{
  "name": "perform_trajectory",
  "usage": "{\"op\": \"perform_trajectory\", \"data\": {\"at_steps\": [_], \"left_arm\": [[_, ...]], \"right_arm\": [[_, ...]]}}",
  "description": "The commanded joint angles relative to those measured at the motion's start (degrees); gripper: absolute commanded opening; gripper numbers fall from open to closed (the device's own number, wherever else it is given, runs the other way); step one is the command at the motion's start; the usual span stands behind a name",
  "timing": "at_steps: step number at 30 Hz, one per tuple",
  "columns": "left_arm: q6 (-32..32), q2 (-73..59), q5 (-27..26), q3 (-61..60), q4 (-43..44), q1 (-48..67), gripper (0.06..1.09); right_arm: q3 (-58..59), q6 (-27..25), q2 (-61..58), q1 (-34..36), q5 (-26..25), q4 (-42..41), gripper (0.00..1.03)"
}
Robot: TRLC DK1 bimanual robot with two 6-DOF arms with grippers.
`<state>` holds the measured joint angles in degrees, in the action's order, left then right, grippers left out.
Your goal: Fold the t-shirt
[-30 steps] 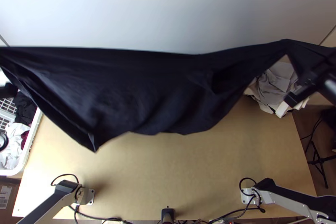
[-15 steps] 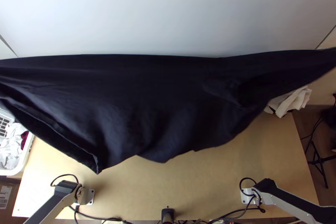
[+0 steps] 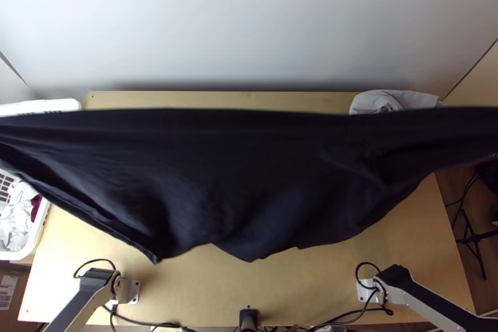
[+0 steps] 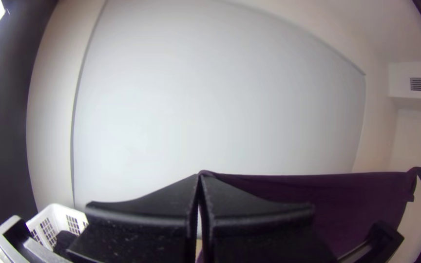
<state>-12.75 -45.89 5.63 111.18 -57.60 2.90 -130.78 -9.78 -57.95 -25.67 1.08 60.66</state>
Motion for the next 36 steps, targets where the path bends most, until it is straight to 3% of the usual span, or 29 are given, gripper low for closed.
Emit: {"op": "perform_trajectory", "data": {"at_steps": [1, 5, 11, 21, 28, 36], "left_arm": [[-3.59, 0.36, -11.08, -6.59, -5.85, -0.35, 0.09], [-3.77, 0.01, -15.91, -14.41, -3.92, 0.00, 0.09], [-3.07, -2.01, -16.61, -26.89, 7.07, 3.43, 0.09], [-2.19, -12.91, -16.53, -38.84, 29.04, 0.44, 0.09], [-2.19, -26.18, -16.61, -39.46, 40.90, -2.98, 0.09], [-0.34, -40.16, -14.94, -39.11, 55.49, -5.01, 0.09]], "right_arm": [[2.64, 3.98, -0.49, 0.18, 3.84, 4.20, 0.03], [6.24, 6.70, -3.57, -1.14, 7.80, 5.34, 0.03], [15.73, 7.23, -9.28, -6.50, 9.03, 2.35, 0.03], [21.71, 5.12, -25.72, -1.75, 11.57, -11.53, 0.03], [18.28, 5.12, -41.36, 3.87, 13.68, -20.50, 0.03], [3.25, 6.00, -59.03, 9.06, 14.30, -21.55, 0.03]]}}
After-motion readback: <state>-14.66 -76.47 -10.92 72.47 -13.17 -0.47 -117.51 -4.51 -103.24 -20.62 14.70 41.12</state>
